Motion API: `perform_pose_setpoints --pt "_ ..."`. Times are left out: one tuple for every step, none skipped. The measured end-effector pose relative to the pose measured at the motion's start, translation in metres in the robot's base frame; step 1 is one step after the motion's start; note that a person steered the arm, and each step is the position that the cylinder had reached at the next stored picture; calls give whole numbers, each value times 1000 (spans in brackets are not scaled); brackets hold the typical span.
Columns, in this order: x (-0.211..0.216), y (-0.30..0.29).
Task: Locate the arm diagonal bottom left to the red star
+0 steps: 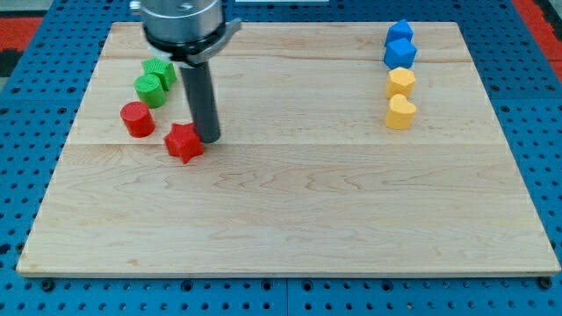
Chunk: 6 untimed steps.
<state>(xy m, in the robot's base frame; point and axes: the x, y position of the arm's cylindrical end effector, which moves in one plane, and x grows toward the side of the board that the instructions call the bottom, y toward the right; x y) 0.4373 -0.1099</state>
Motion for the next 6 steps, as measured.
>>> perform_pose_setpoints --pt "11 -12" --pt "13 -34" --pt "13 -64" --pt "17 -69" --pt "56 -21" --pt "104 -20"
